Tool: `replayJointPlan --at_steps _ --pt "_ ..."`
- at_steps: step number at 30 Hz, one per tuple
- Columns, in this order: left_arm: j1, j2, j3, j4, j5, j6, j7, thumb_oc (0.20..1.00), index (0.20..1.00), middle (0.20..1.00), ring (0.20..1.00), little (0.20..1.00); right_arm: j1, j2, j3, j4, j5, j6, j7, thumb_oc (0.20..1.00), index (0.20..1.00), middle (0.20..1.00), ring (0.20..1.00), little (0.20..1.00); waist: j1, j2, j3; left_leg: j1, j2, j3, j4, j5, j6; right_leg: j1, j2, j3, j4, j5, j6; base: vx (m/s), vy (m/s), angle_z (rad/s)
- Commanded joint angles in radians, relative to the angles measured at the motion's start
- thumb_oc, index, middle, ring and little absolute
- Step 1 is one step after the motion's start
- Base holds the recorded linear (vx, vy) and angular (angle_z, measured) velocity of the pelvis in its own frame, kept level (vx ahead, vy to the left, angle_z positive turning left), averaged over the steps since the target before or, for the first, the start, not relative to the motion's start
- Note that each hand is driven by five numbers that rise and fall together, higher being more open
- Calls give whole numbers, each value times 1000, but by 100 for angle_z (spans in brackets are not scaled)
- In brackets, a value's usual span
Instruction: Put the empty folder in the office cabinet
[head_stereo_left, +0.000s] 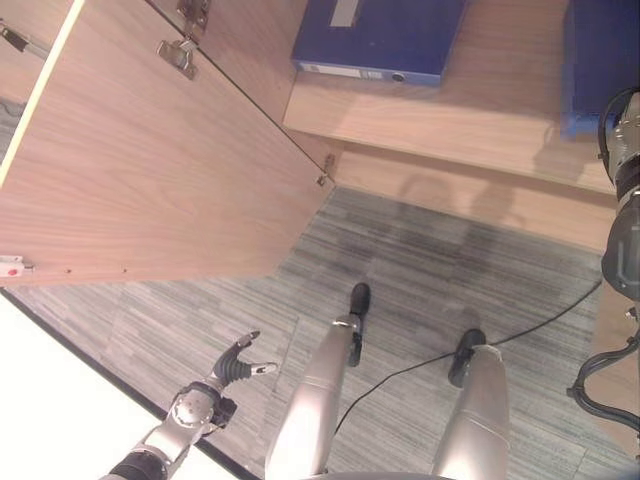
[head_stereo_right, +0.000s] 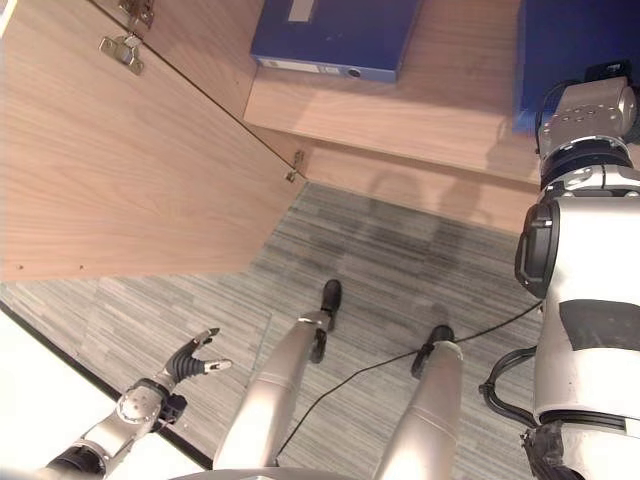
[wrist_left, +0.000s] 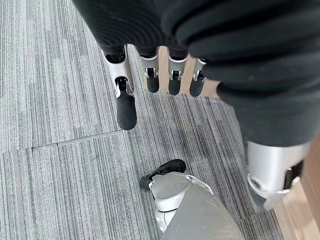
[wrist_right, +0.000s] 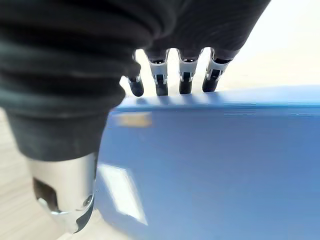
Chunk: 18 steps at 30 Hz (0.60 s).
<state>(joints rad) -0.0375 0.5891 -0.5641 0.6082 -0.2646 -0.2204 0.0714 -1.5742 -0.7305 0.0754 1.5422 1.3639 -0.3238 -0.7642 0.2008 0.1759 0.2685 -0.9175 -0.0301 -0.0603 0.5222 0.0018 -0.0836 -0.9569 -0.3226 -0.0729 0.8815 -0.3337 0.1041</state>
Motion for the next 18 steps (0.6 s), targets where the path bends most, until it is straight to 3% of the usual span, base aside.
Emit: replayJointPlan --at_steps 1,7,9,13,18 --pt "-36 -5 -5 46 -20 -7 18 1000 1000 1000 1000 1000 -21 -60 19 -65 -7 -42 7 1000 1000 1000 1000 1000 10 17 35 80 12 -46 -14 -166 -7 114 30 -11 -48 -39 19 0 0 0" --pt "-32 -7 -4 52 -14 -8 17 1000 1000 1000 1000 1000 -8 -51 17 -59 -7 -32 11 1000 1000 1000 1000 1000 12 16 36 79 11 -47 -22 -162 -6 117 30 -13 -55 -36 20 0 0 0" --pt "-31 -3 -2 50 -17 -7 13 1000 1000 1000 1000 1000 -11 -55 31 -50 -21 -1 22 1000 1000 1000 1000 1000 15 15 35 82 11 -48 -27 -160 -7 120 30 -15 -58 -37 19 0 0 0" --pt "-22 16 15 45 -26 -10 -16 1000 1000 1000 1000 1000 -69 -82 141 -25 -69 112 113 1000 1000 1000 1000 1000 28 11 33 82 9 -49 -33 -155 -9 122 24 -17 -60 -33 19 -1 -5 1" --pt "-3 27 28 26 -38 -8 -44 1000 1000 1000 1000 1000 -173 -167 281 -51 -138 150 183 1000 1000 1000 1000 1000 41 5 21 80 6 -51 -41 -148 -12 117 14 -19 -56 -27 23 8 -6 4"
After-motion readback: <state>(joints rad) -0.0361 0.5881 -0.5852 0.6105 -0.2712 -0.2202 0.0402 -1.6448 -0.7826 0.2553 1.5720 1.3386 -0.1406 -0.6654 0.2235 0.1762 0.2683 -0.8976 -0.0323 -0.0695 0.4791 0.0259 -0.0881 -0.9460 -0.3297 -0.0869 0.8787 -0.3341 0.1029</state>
